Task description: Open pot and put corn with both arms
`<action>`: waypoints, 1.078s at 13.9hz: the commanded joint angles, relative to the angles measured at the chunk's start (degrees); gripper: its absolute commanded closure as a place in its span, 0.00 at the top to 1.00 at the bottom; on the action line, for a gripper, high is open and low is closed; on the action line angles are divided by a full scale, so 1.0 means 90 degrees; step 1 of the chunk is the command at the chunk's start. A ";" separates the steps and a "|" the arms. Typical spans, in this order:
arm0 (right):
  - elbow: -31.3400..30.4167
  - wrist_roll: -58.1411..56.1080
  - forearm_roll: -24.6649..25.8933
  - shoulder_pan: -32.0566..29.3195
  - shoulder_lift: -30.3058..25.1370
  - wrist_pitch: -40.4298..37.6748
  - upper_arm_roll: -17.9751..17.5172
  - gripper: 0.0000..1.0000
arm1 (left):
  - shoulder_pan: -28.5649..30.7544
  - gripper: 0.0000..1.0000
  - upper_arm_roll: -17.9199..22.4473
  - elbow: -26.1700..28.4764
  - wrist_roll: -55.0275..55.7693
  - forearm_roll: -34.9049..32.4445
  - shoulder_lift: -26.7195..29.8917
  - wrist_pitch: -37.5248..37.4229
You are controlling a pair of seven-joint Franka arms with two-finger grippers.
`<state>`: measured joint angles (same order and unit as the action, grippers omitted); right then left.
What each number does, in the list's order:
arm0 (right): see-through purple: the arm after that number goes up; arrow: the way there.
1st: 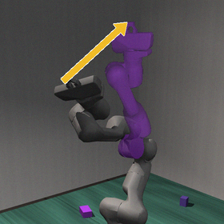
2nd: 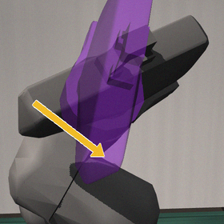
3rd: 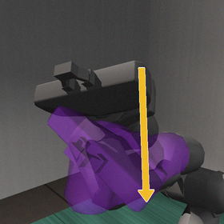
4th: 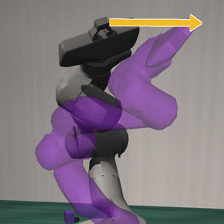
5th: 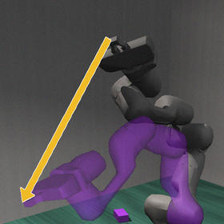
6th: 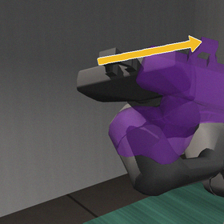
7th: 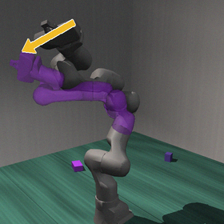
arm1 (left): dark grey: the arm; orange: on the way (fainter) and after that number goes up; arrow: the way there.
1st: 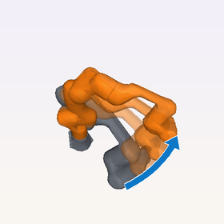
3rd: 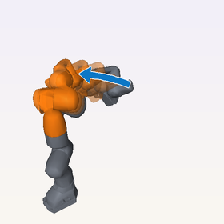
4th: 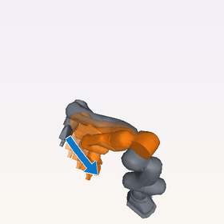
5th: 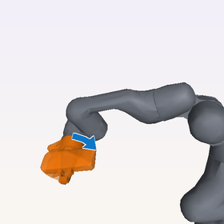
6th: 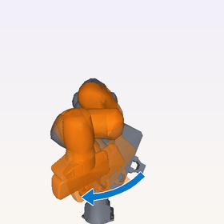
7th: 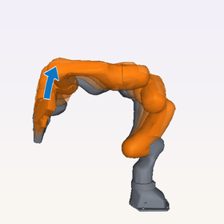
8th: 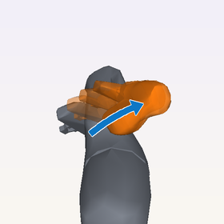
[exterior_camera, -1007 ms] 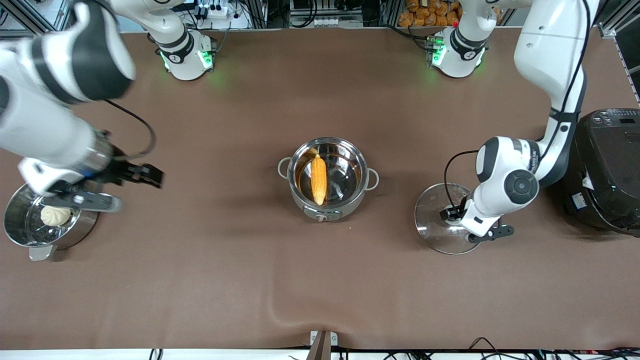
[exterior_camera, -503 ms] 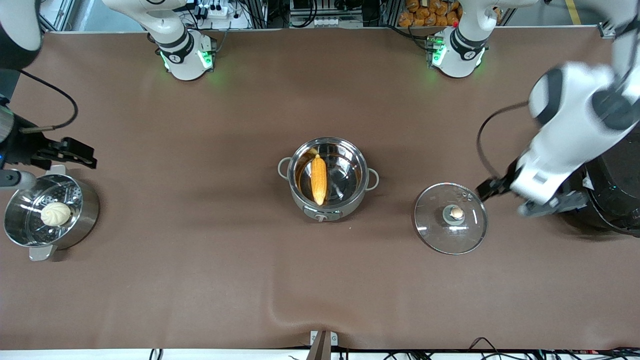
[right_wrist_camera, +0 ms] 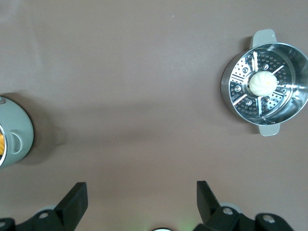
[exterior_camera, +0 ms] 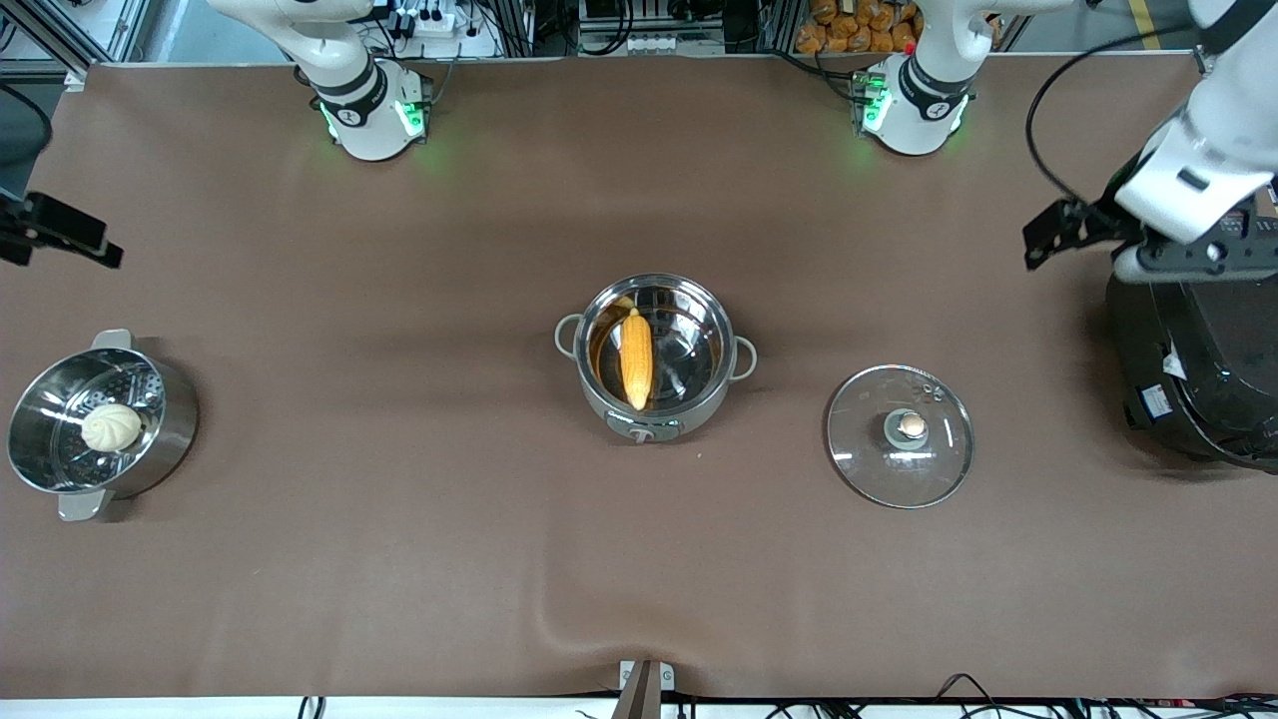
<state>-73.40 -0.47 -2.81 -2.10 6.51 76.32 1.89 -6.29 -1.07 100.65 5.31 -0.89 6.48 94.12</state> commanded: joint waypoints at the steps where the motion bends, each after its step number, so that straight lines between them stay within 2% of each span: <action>1: -0.0272 -0.0280 0.0028 -0.0245 -0.0234 0.0084 -0.0122 1.00 | 0.0249 1.00 -0.0028 -0.0537 -0.0675 -0.0077 -0.0056 -0.0535; 3: -0.0262 -0.0270 0.0312 -0.0225 -0.0235 0.0065 -0.0151 1.00 | 0.0405 1.00 0.0050 -0.0713 -0.1232 -0.0038 -0.0066 -0.0575; 6: -0.0272 -0.0290 0.0313 -0.0235 -0.0235 0.0016 -0.0142 1.00 | 0.0445 1.00 0.0090 -0.1191 -0.1244 0.0001 -0.0309 -0.0808; 8: -0.0272 -0.0289 0.0303 -0.0235 -0.0225 0.0026 -0.0142 1.00 | 0.0338 1.00 0.0323 -0.1631 -0.1254 0.0098 -0.0504 -0.1305; 15: -0.0253 -0.0270 0.0293 -0.0216 -0.0225 0.0055 -0.0142 1.00 | 0.0367 1.00 0.0373 -0.1691 -0.1166 0.0148 -0.0525 -0.1376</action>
<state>-74.33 -2.36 -0.85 -3.04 6.00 76.39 1.72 -3.01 1.83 87.30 -4.75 -0.54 2.55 83.23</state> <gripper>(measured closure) 0.000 0.000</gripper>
